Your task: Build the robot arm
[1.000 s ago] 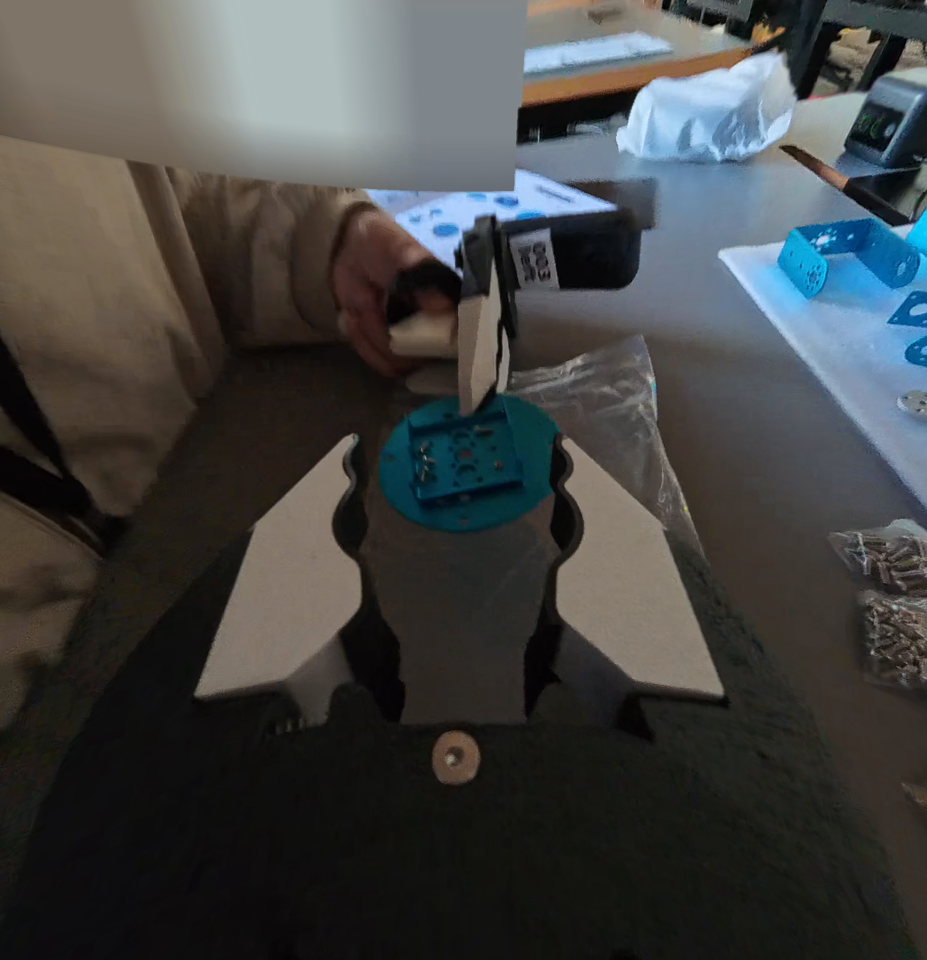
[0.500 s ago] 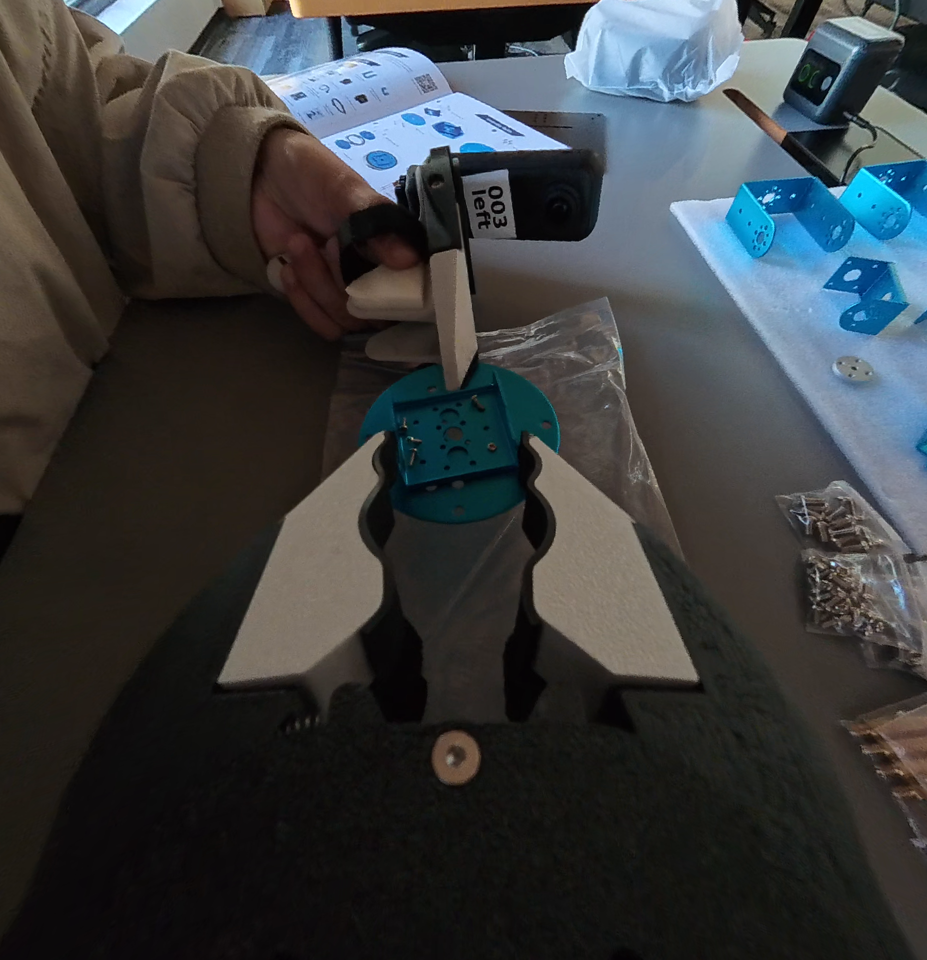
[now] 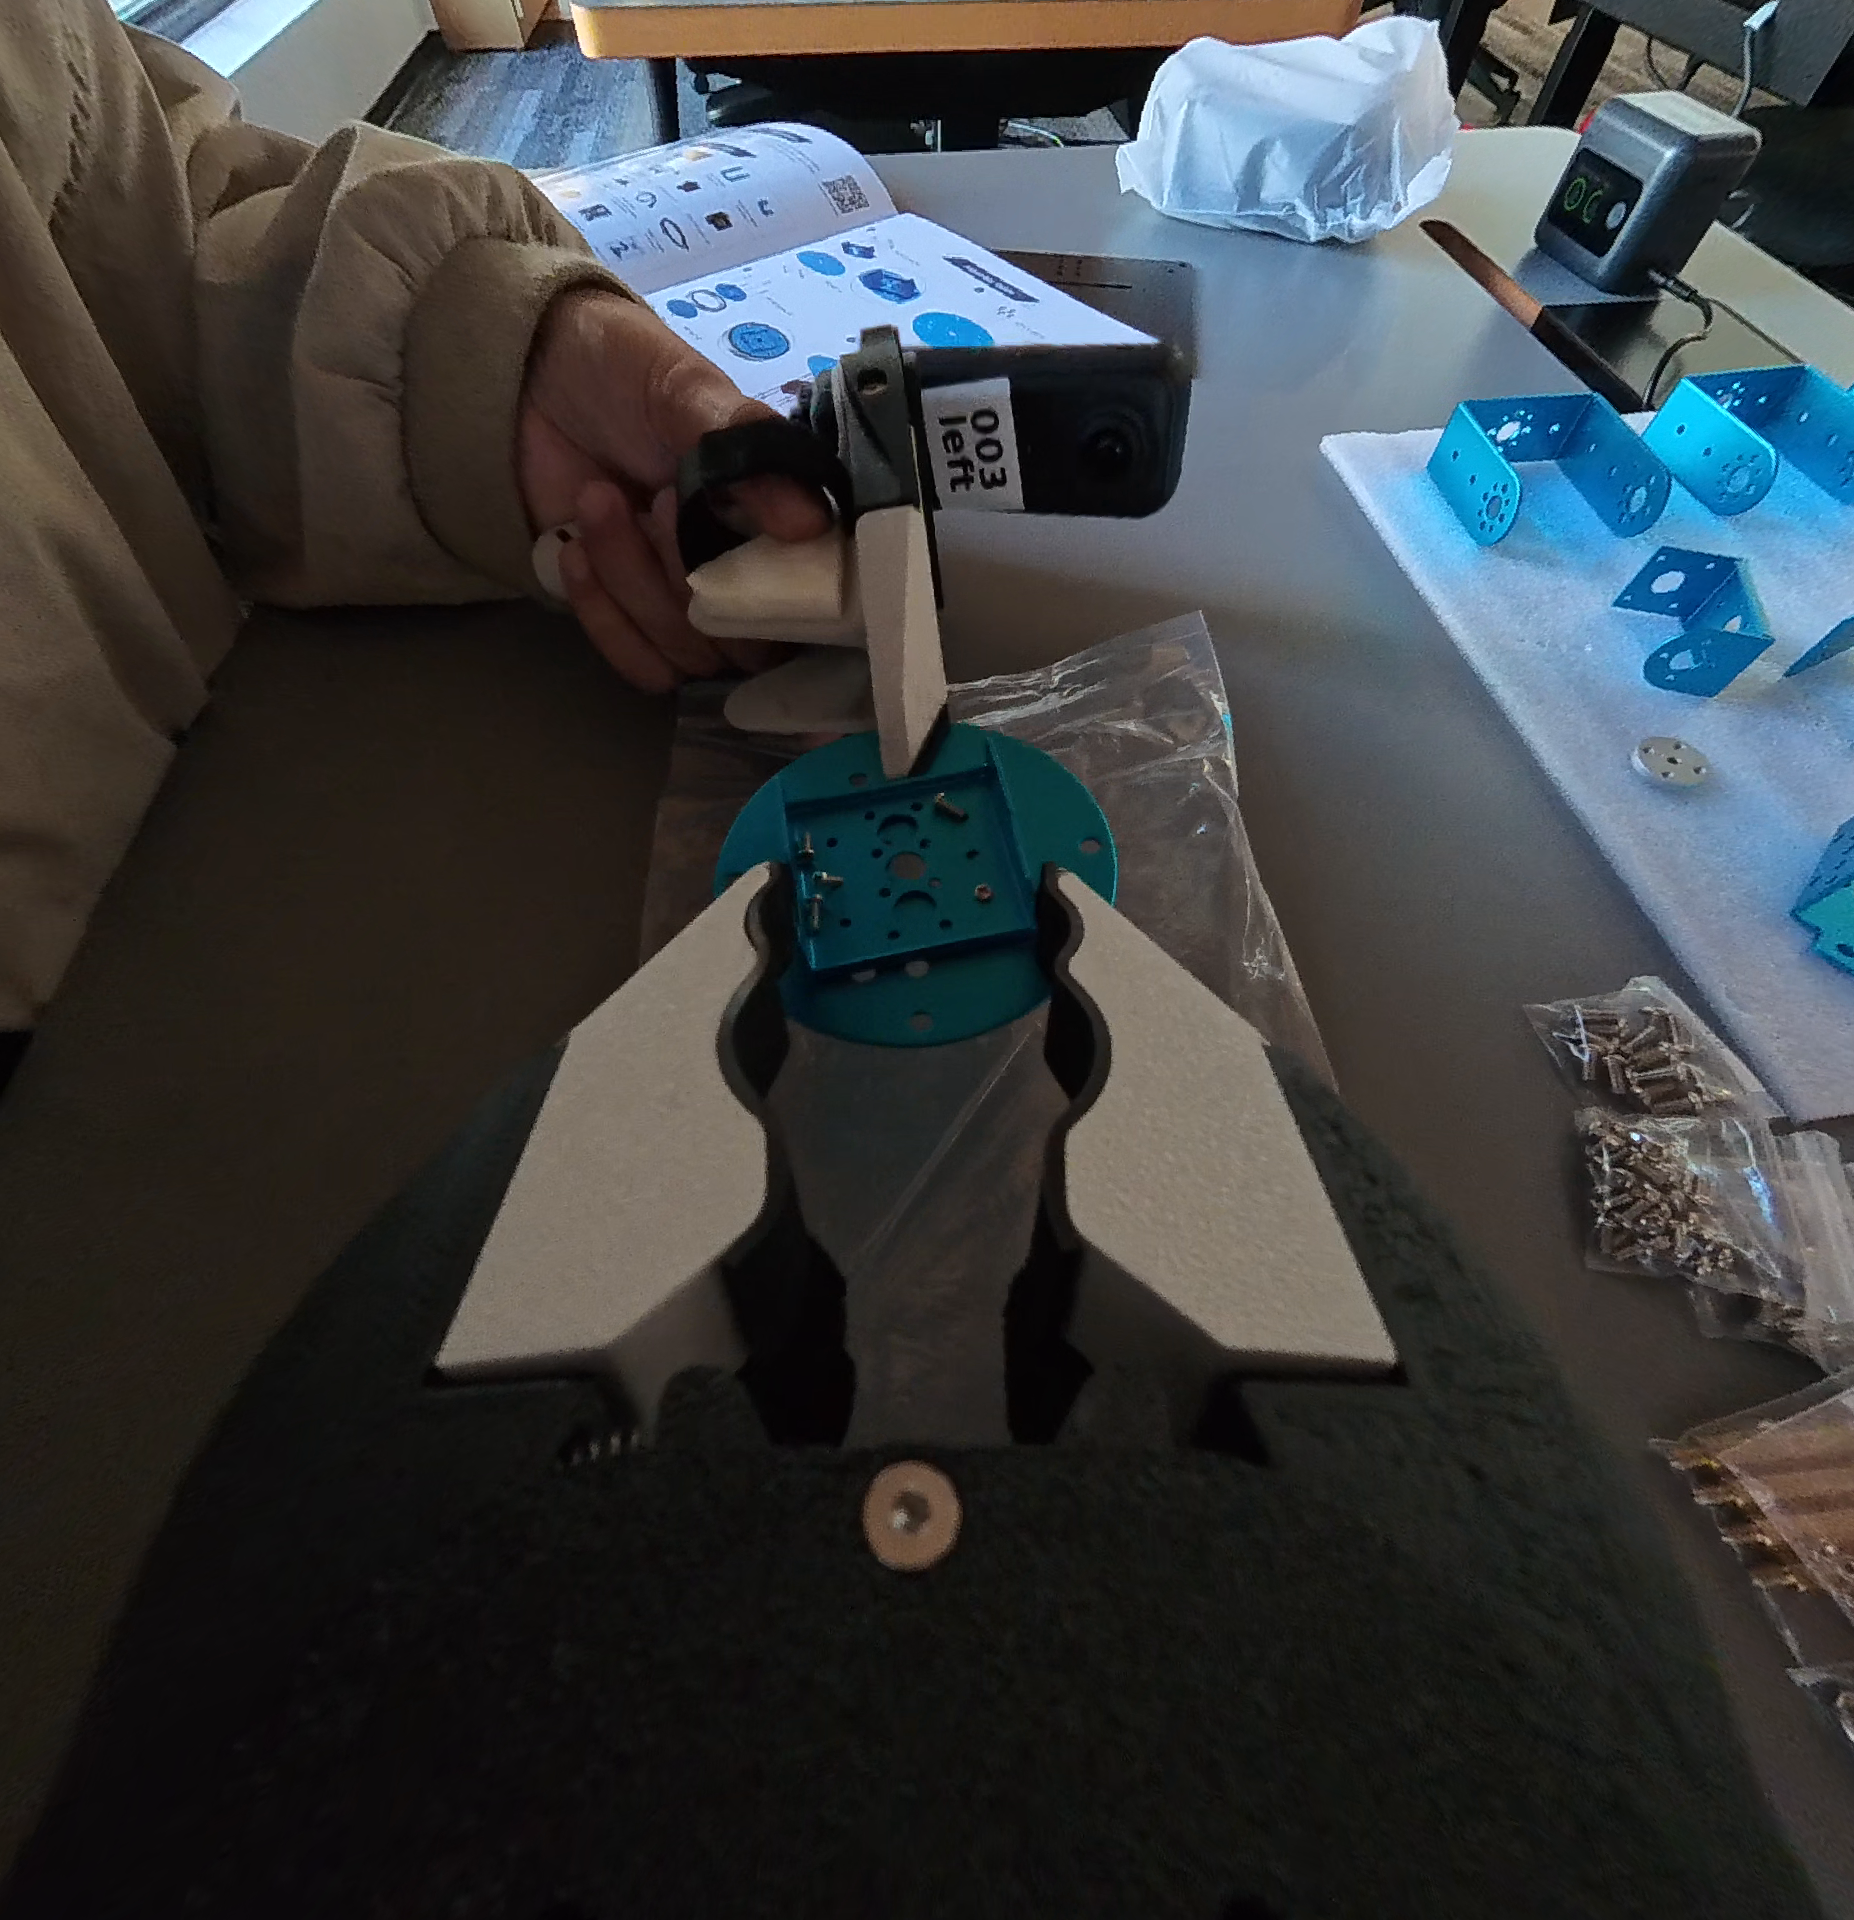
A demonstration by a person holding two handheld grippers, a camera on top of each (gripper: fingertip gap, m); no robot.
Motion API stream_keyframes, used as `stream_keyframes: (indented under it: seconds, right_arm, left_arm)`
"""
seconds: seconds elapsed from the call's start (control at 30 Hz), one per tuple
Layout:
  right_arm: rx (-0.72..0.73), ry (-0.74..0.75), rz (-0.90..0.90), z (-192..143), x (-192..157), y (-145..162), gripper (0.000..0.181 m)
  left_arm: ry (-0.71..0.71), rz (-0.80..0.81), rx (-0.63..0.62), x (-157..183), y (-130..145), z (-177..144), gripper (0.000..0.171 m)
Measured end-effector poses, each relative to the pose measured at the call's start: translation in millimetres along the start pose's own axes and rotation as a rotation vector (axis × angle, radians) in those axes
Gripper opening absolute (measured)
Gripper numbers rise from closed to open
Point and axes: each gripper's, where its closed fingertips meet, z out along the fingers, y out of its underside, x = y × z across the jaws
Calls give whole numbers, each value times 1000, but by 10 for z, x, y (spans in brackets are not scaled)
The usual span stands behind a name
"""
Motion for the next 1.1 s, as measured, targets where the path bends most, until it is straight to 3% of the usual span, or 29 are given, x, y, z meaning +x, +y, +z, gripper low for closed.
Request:
stream_keyframes:
  seconds: [0.47,0.6,0.7,0.77,0.87,0.93,1.1]
  right_arm:
    - [-4,23,-10,4,21,-7,46]
    - [56,3,-3,-44,50,-57,50]
    - [186,-31,121,-215,164,-240,50]
    - [161,-16,289,-295,372,-155,40]
    - [104,-174,608,-265,402,32,24]
    - [81,-363,787,-214,276,81,21]
    - [122,-569,995,-175,148,17,2]
  left_arm:
    - [3,3,-3,9,4,3,1]
    - [7,-11,8,7,-14,-6,0]
    - [12,-12,14,14,-20,-14,0]
    - [14,-8,19,21,-28,-22,0]
    - [11,-2,36,22,-52,-38,0]
    - [9,8,44,29,-61,-44,0]
    - [6,29,45,43,-52,-41,0]
